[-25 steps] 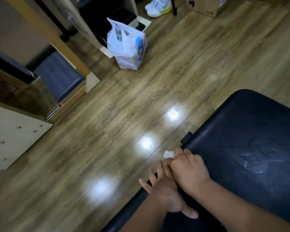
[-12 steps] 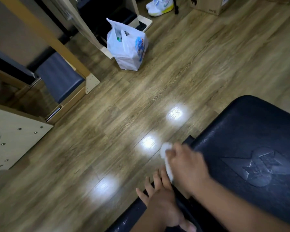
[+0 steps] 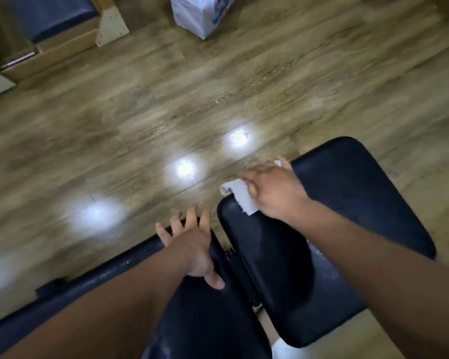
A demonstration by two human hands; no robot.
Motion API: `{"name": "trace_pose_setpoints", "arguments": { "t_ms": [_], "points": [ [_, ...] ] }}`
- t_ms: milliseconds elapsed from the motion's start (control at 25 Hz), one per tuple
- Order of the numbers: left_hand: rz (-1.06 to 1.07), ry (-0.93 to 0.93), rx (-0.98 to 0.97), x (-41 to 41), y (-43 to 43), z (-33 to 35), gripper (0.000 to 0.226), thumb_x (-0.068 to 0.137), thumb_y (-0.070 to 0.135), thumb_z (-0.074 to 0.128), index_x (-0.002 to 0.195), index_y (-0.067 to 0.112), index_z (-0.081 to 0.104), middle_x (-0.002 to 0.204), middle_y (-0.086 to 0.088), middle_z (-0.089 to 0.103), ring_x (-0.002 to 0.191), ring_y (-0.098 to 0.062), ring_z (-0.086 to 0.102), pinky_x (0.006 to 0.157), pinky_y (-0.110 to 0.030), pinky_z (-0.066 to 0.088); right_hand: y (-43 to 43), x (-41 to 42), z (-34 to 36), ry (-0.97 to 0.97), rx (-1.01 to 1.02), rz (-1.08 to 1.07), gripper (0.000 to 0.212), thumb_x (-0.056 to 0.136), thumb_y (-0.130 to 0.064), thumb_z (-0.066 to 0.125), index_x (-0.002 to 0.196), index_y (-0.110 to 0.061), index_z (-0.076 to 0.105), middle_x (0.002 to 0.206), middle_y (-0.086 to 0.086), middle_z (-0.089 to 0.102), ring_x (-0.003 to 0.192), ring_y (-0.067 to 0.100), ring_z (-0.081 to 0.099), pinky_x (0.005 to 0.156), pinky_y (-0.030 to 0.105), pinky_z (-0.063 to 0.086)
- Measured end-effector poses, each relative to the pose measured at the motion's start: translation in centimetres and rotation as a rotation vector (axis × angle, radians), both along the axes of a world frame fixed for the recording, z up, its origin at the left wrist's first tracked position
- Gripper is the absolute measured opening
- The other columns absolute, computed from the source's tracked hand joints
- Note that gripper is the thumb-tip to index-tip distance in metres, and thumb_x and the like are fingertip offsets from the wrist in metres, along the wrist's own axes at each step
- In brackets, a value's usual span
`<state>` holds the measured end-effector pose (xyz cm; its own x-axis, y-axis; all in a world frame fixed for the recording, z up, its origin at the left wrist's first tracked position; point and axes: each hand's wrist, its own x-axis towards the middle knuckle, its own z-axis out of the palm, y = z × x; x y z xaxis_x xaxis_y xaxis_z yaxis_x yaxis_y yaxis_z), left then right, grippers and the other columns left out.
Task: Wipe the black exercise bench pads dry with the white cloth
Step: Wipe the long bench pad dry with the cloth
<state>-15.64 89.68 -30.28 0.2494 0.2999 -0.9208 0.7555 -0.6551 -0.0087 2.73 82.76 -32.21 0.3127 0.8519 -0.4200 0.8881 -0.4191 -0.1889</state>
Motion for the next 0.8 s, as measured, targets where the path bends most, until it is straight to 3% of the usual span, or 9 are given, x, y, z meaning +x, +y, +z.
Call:
{"name": "trace_pose_setpoints", "arguments": {
  "t_ms": [120, 200, 320, 400, 480, 560, 680, 760, 800],
  "points": [
    [-0.013, 0.033, 0.001, 0.1, 0.1, -0.1, 0.152, 0.051, 0.056, 0.088, 0.149, 0.025, -0.024, 0.157, -0.004, -0.031, 0.142, -0.041, -0.025, 0.11, -0.069, -0.009, 1.2, -4.3, 0.5, 0.014, -0.008, 0.257, 0.051, 0.097, -0.055, 0.024, 0.132, -0.027, 0.05, 0.133, 0.001, 0.053, 0.125, 0.022, 0.045, 0.109, 0.049, 0.02],
    [-0.011, 0.029, 0.005, 0.1, 0.3, -0.5, 0.152, 0.05, 0.056, 0.089, 0.149, 0.027, -0.024, 0.156, -0.005, -0.031, 0.143, -0.043, -0.023, 0.11, -0.07, -0.008, 0.6, -1.1, 0.2, -0.077, 0.035, 0.332, 0.06, 0.094, -0.062, 0.02, 0.122, -0.026, 0.059, 0.125, 0.002, 0.059, 0.116, 0.024, 0.053, 0.107, 0.05, 0.025],
    [0.021, 0.017, -0.012, -0.1, 0.1, -0.7, 0.154, 0.049, 0.053, 0.09, 0.148, 0.027, -0.024, 0.156, -0.006, -0.032, 0.142, -0.046, -0.021, 0.109, -0.071, -0.009, -2.6, 9.6, 0.7, -0.277, 0.09, 0.023, 0.064, 0.091, -0.056, 0.018, 0.092, -0.015, 0.068, 0.093, 0.012, 0.067, 0.087, 0.032, 0.063, 0.094, 0.05, 0.043],
    [0.002, 0.022, -0.012, 0.0, 0.0, -0.6, 0.154, 0.05, 0.052, 0.091, 0.148, 0.028, -0.026, 0.155, -0.005, -0.035, 0.141, -0.046, -0.024, 0.108, -0.072, -0.01, -4.8, 14.4, 2.3, -0.326, 0.042, -0.18, 0.054, 0.09, -0.047, 0.027, 0.085, -0.01, 0.066, 0.09, 0.017, 0.065, 0.083, 0.039, 0.061, 0.082, 0.048, 0.049],
    [0.013, 0.022, -0.027, 0.3, 0.1, -0.4, 0.154, 0.051, 0.052, 0.09, 0.147, 0.028, -0.028, 0.154, -0.006, -0.038, 0.141, -0.046, -0.026, 0.107, -0.072, -0.011, -4.4, 12.8, 2.4, -0.285, 0.066, -0.126, 0.049, 0.087, -0.041, 0.031, 0.092, -0.009, 0.067, 0.096, 0.017, 0.068, 0.087, 0.038, 0.062, 0.077, 0.041, 0.049],
    [0.027, 0.026, -0.027, 0.4, 0.2, -0.2, 0.154, 0.051, 0.052, 0.09, 0.147, 0.029, -0.029, 0.154, -0.006, -0.037, 0.142, -0.045, -0.024, 0.108, -0.072, -0.01, -2.3, 6.7, 0.8, -0.095, 0.185, -0.043, 0.046, 0.086, -0.039, 0.033, 0.099, -0.01, 0.068, 0.098, 0.014, 0.069, 0.09, 0.035, 0.063, 0.076, 0.036, 0.046],
    [0.02, 0.022, -0.007, 0.3, -0.1, -0.4, 0.154, 0.05, 0.052, 0.09, 0.147, 0.03, -0.027, 0.156, -0.005, -0.032, 0.143, -0.045, -0.021, 0.109, -0.07, -0.009, -0.2, -2.7, -0.9, 0.059, 0.2, 0.226, 0.047, 0.092, -0.044, 0.03, 0.114, -0.02, 0.065, 0.111, 0.007, 0.066, 0.102, 0.031, 0.057, 0.088, 0.041, 0.047],
    [0.013, 0.007, 0.005, 0.2, 0.1, -0.4, 0.154, 0.049, 0.052, 0.091, 0.147, 0.032, -0.026, 0.156, -0.004, -0.032, 0.143, -0.045, -0.021, 0.109, -0.07, -0.009, 0.4, -1.5, -1.0, 0.069, 0.193, 0.341, 0.05, 0.094, -0.048, 0.028, 0.118, -0.023, 0.063, 0.113, 0.007, 0.063, 0.104, 0.031, 0.056, 0.089, 0.043, 0.046],
    [0.02, 0.003, 0.002, 0.1, 0.1, -0.4, 0.154, 0.048, 0.052, 0.091, 0.148, 0.033, -0.025, 0.156, -0.004, -0.033, 0.143, -0.045, -0.02, 0.109, -0.07, -0.009, 0.0, 0.9, -0.9, 0.042, 0.22, 0.297, 0.05, 0.093, -0.048, 0.03, 0.114, -0.02, 0.066, 0.109, 0.01, 0.064, 0.1, 0.033, 0.059, 0.087, 0.043, 0.047]
  ]
}}
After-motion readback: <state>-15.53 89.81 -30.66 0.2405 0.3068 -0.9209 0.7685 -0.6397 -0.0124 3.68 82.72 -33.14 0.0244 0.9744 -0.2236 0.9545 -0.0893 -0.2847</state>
